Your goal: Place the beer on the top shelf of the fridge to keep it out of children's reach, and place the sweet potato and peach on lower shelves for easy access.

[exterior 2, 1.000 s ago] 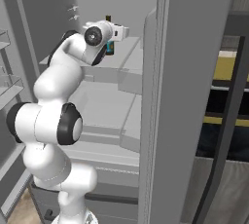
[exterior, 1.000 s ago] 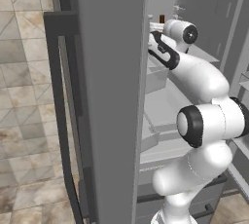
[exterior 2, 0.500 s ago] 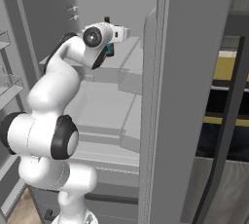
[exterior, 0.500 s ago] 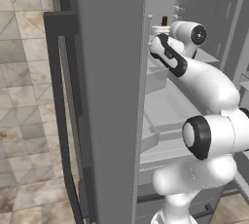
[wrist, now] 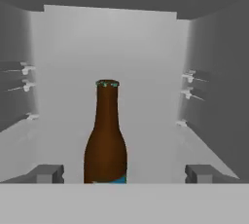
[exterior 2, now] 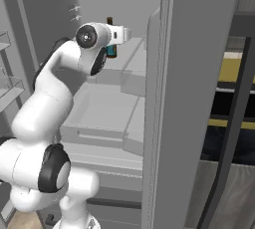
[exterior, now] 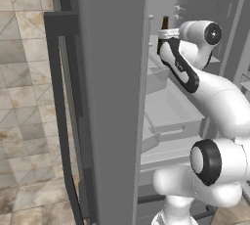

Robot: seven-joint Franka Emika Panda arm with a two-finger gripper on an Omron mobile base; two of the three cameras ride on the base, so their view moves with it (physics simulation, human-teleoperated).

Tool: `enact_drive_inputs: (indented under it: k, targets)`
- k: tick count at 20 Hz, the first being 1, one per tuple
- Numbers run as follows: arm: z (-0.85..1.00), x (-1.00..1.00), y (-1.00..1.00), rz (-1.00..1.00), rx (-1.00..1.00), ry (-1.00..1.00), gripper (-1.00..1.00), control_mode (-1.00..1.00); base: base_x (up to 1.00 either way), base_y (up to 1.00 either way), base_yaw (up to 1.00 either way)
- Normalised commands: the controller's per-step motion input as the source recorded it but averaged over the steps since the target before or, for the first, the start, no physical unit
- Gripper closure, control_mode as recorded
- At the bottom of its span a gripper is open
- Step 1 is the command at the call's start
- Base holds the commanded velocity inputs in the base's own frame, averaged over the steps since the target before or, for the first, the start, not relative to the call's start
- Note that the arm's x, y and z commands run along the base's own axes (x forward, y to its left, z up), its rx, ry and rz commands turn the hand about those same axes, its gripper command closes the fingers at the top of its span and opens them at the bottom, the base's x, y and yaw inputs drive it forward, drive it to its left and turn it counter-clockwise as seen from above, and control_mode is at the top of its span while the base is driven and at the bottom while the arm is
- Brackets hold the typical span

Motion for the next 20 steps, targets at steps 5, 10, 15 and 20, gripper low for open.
enact_drive_inputs:
  k: [5,10,15,20]
  targets:
    - [0.00,-0.98,0.00,0.00,-0.09,0.09,-1.00,-1.00,0.00,0.00,0.00]
    - [-0.10,-0.99,0.00,0.00,-0.06,0.11,-1.00,-1.00,0.00,0.00,0.00]
    - [-0.07,-1.00,0.00,0.00,-0.02,0.13,-1.00,-1.00,0.00,0.00,0.00]
    - [0.00,-0.99,0.00,0.00,-0.04,0.15,-1.00,-1.00,0.00,0.00,0.00]
